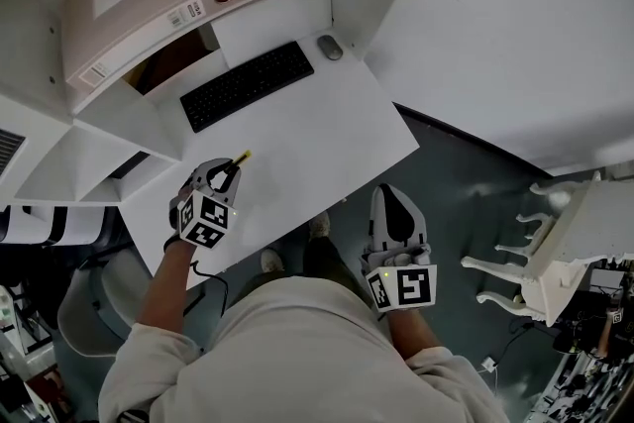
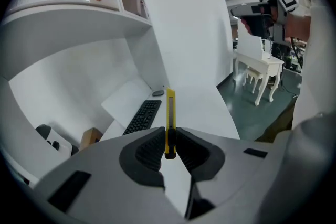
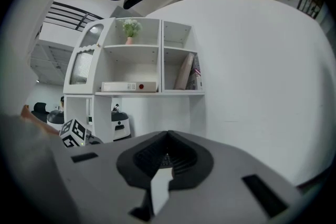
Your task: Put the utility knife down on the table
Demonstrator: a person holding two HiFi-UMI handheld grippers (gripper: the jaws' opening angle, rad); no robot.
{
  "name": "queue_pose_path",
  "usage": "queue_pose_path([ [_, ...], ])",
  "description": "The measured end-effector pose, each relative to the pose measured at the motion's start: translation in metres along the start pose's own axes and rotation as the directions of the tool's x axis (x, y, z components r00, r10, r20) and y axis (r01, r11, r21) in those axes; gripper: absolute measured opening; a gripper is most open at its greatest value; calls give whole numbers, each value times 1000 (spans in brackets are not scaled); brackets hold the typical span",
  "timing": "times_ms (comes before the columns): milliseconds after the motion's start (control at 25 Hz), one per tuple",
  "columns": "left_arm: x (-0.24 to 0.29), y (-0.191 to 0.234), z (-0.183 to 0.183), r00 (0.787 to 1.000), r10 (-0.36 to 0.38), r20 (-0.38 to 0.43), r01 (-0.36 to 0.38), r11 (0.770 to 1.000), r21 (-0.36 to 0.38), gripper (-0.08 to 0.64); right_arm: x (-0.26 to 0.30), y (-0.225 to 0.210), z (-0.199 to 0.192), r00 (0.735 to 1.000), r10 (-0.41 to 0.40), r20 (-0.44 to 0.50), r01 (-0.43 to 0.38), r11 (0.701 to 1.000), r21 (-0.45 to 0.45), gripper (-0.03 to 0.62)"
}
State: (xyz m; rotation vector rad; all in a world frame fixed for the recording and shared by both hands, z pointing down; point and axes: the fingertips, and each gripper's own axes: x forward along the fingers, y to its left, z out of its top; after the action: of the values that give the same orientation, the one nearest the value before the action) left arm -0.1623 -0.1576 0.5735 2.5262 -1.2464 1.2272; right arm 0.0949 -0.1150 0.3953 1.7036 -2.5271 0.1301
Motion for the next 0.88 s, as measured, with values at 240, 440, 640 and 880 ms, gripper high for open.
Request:
queue_pose_path([
  [240,44,-17,-22,992,-87,-93,90,996,24,63,-1,-18,-6,999,-35,-17,35,999,4,3],
  [440,75,-34,-44,975,-140,-173,149,988,39,63,-4,-34,-11,997,-67,-34,67,998,5,3],
  [640,103,-48,-65,951,-181,-250,202,978,60,63,-3,-49,-16,995,-90,-50,91,996,7,3],
  [880,130,-59,-86,923,-217,-317,250,966,65,63,2,-64,-24,991,-109,-77,110,994,8,3],
])
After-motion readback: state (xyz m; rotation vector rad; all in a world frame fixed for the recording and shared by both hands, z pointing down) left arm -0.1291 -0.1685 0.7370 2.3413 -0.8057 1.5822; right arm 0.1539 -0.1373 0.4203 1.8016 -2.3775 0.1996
